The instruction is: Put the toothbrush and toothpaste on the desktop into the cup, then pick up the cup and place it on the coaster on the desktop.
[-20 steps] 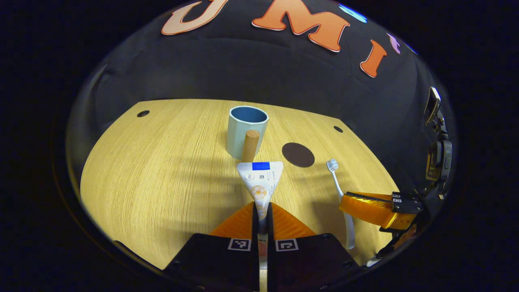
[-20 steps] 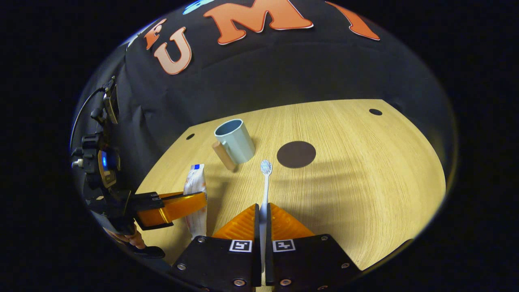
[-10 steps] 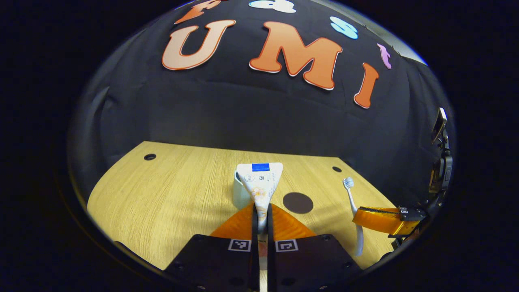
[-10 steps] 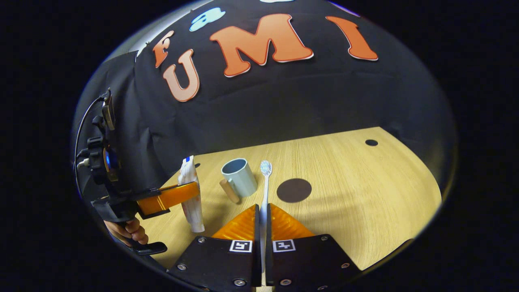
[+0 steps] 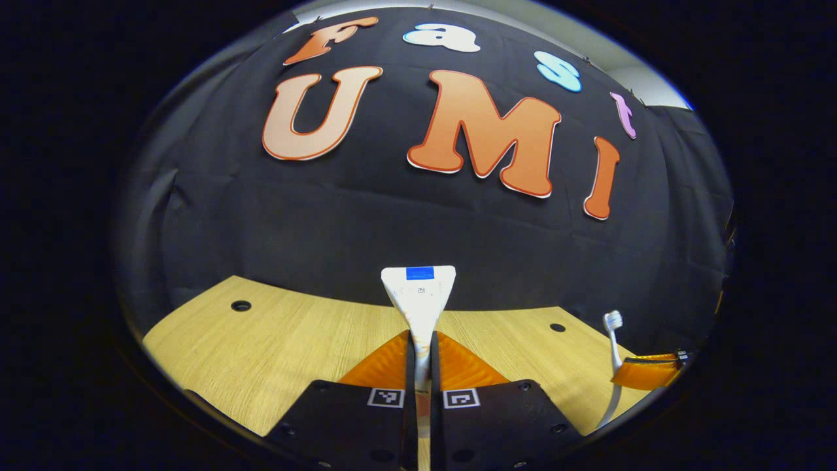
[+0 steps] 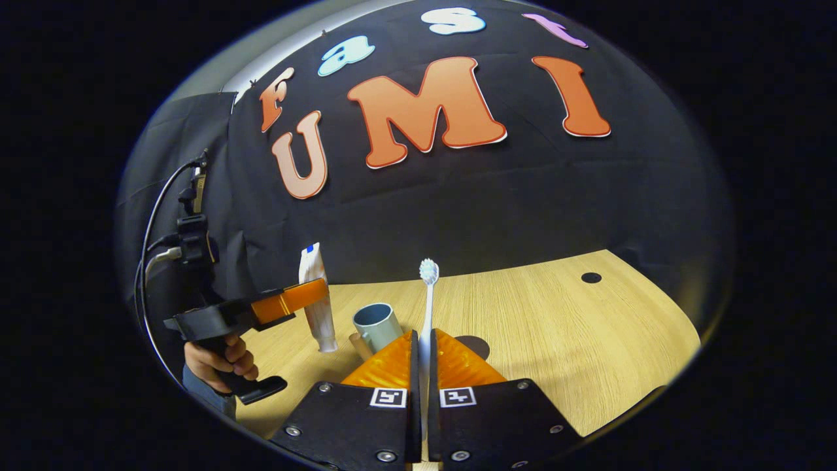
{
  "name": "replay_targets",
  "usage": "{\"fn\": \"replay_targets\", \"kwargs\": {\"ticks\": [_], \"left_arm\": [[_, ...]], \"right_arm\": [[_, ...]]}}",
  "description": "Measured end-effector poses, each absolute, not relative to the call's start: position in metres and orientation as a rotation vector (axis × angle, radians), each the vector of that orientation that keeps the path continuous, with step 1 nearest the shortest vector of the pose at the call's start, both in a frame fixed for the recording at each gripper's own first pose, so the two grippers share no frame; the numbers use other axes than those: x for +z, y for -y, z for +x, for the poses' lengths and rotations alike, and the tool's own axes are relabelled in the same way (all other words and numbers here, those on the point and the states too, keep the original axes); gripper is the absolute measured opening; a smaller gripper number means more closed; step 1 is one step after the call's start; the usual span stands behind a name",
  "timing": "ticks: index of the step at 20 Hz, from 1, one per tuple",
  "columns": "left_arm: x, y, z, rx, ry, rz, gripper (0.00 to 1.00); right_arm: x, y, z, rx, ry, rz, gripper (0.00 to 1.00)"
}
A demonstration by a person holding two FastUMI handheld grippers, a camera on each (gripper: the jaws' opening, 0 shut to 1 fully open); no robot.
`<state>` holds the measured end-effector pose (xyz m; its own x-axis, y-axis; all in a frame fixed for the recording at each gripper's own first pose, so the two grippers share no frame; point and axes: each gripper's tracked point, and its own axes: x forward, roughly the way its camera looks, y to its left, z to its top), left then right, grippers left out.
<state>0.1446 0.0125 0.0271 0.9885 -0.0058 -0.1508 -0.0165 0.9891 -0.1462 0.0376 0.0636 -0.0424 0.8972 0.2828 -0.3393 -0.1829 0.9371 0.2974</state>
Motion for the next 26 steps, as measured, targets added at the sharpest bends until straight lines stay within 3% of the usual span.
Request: {"fn": "replay_targets", "kwargs": {"ticks": [9, 21, 25, 26], "left_arm": [[0.031, -0.011, 0.217, 0.030, -0.062, -0.153, 0.07], [-0.035, -0.018, 0.244, 0.042, -0.170, -0.102, 0.08], [-0.048, -0.011, 0.235, -0.013, -0.225, -0.092, 0.16], [-0.051, -0.014, 0.232, -0.006, -0.241, -0.084, 0.26]], "right_arm": [[-0.041, -0.038, 0.053, 0.205, -0.346, 0.263, 0.04], [-0.052, -0.035, 0.069, 0.179, -0.345, 0.269, 0.04], [-0.052, -0.049, 0.067, 0.197, -0.353, 0.282, 0.04], [-0.051, -0.053, 0.066, 0.206, -0.353, 0.282, 0.04]]}}
